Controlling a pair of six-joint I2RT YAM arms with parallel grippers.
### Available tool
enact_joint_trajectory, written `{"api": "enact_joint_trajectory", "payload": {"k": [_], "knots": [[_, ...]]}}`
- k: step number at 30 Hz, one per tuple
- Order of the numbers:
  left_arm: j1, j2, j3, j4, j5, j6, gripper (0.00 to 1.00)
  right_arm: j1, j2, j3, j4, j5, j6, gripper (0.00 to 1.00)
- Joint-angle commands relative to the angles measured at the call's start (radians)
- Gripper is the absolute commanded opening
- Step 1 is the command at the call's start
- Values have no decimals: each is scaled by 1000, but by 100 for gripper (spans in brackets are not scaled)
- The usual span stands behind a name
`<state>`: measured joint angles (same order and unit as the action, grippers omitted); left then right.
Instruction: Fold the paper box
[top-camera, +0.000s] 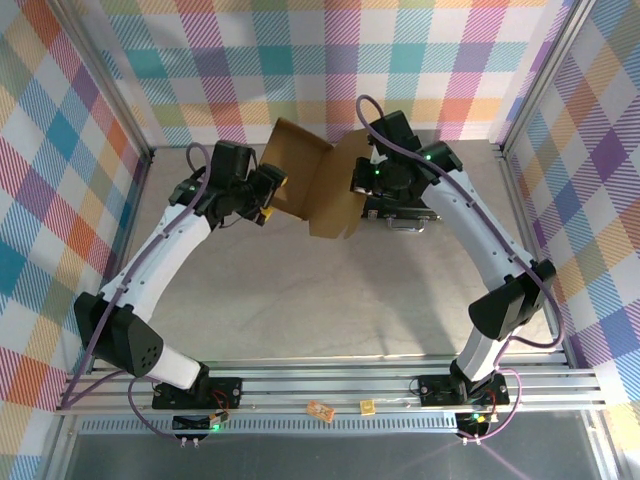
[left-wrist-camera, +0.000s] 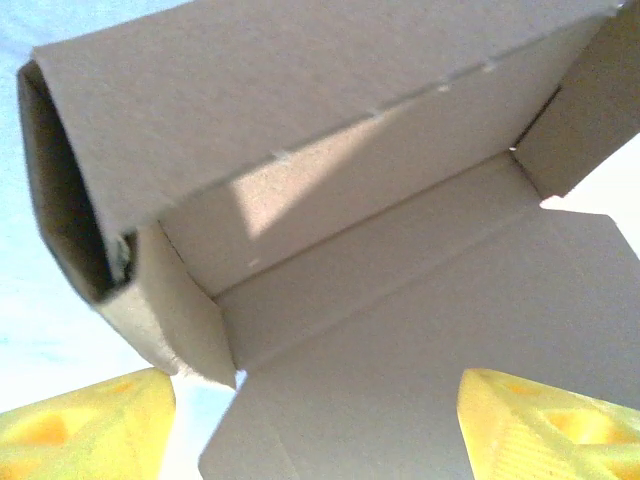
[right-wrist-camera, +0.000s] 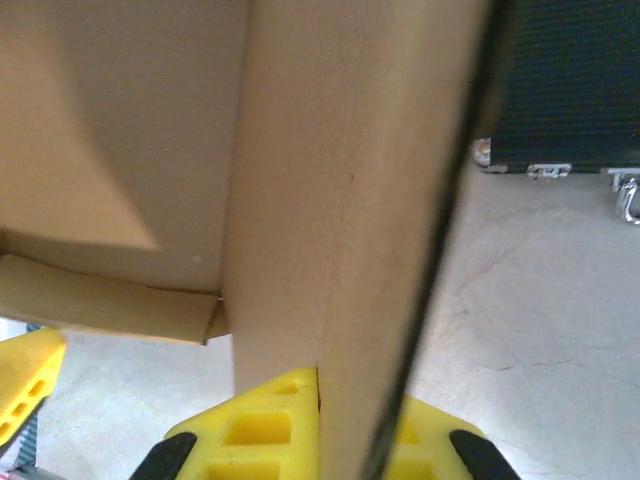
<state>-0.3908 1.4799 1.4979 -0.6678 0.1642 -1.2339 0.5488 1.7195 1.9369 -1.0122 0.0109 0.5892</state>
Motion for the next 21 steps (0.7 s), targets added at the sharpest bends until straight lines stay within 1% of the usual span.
{"api": "enact_joint_trajectory", "payload": {"k": [1, 5, 10, 11, 12, 13, 14, 16, 18, 19, 21], "knots": [[8, -6, 21, -9, 80, -38, 74, -7, -1, 32, -39, -2, -52, 0], [16, -30, 11, 0, 89, -61, 74, -10, 9, 58, -57, 16, -66, 0], [21, -38, -40, 68, 180, -136, 76, -16, 8, 63, -60, 24, -67, 0], [21, -47, -43, 71, 173, -134, 76, -16, 9, 63, -60, 23, -76, 0], [25, -48, -20, 44, 157, -103, 76, -16, 11, 63, -60, 21, -91, 0], [32, -44, 16, 3, 138, -57, 76, -18, 10, 61, -55, 13, -112, 0], [42, -29, 73, -41, 120, 21, 76, -19, 5, 54, -42, -11, -153, 0], [57, 19, 191, -105, 104, 191, 73, -22, -8, 20, 5, -95, -255, 0], [59, 94, 315, -117, 145, 424, 68, -31, -21, -19, 45, -257, -385, 0], [59, 128, 361, -123, 173, 528, 64, -33, -22, -24, 37, -312, -439, 0], [57, 195, 460, -156, 221, 791, 58, -33, -11, -13, -16, -395, -562, 0]]}}
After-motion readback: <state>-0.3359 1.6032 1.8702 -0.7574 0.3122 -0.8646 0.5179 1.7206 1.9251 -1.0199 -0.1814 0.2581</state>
